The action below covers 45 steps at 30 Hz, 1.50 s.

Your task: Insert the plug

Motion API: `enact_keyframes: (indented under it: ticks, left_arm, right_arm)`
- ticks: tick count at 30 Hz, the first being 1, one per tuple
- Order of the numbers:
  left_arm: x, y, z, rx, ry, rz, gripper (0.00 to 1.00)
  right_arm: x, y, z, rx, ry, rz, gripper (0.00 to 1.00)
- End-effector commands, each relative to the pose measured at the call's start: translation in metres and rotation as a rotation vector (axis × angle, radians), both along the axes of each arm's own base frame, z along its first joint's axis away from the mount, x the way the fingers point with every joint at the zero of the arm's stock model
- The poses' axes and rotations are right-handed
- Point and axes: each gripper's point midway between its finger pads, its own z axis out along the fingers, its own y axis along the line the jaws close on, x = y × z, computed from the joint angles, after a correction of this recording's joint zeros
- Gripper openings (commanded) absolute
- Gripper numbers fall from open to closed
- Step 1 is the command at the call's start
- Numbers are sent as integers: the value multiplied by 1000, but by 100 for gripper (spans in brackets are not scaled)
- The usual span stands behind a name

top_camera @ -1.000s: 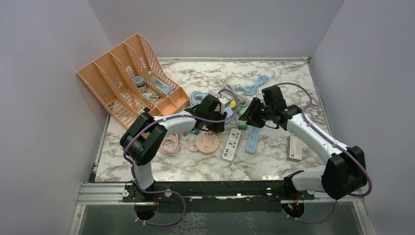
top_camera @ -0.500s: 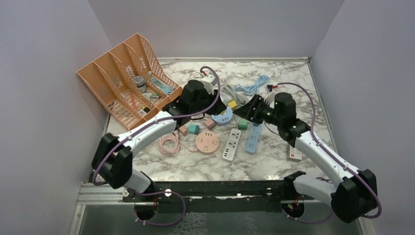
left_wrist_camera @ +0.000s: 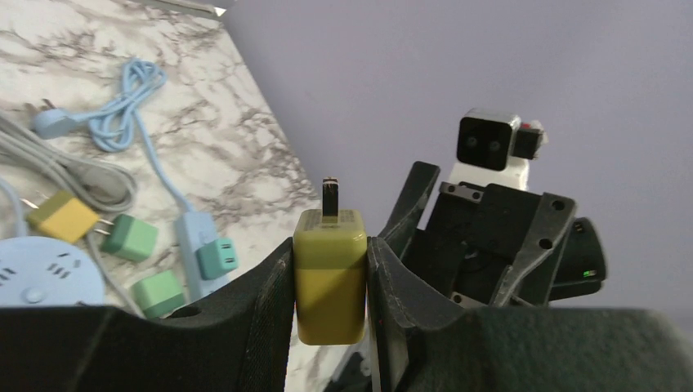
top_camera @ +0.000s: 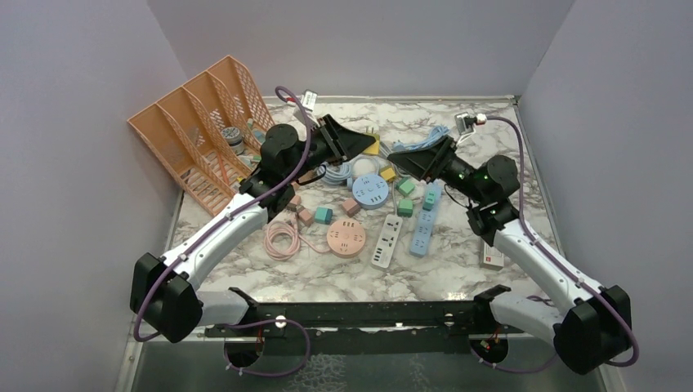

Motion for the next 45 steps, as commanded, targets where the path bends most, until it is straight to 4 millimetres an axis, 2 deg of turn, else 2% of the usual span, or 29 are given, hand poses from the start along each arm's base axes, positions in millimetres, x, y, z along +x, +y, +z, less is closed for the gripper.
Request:
enact_keyframes:
  ticks: [1, 5, 9, 21, 24, 27, 29, 32, 35, 38, 42, 45]
  left_arm:
    - [-9, 4, 52, -224, 45, -8, 23]
    - [-10, 6, 59, -306, 75, -8, 23]
    - [-11, 7, 66, -332, 65, -6, 24]
    - [-10, 9, 56, -350, 89, 10, 24]
    - [-10, 9, 52, -348, 92, 9, 24]
    - [-10, 10, 49, -343, 88, 16, 26]
    - [-11, 11, 49, -329, 68, 16, 30]
    - [-17, 13, 48, -304, 29, 11, 42]
    - [-21, 19, 43, -272, -5, 6, 61]
    - [-22, 28, 37, -244, -20, -17, 73]
    - [-26, 34, 30, -175, -53, -125, 80]
    - [-33, 36, 20, -125, -36, -235, 81]
  right_arm:
    - [-7, 7, 45, 105, -94, 88, 68]
    - [3, 16, 48, 130, -48, 130, 66]
    - [10, 24, 40, 129, 27, 138, 63]
    - [14, 44, 22, 123, 191, 223, 47]
    - [13, 49, 22, 131, 207, 260, 39]
    - [13, 52, 20, 127, 213, 287, 24]
    - [14, 52, 17, 122, 210, 285, 16]
    - [12, 52, 16, 100, 171, 285, 8]
    - [10, 52, 13, 56, 125, 279, 7]
    - [4, 52, 9, -10, 61, 309, 6]
    - [-14, 54, 1, -111, -24, 432, 6]
    - [-27, 54, -2, -169, -63, 519, 6]
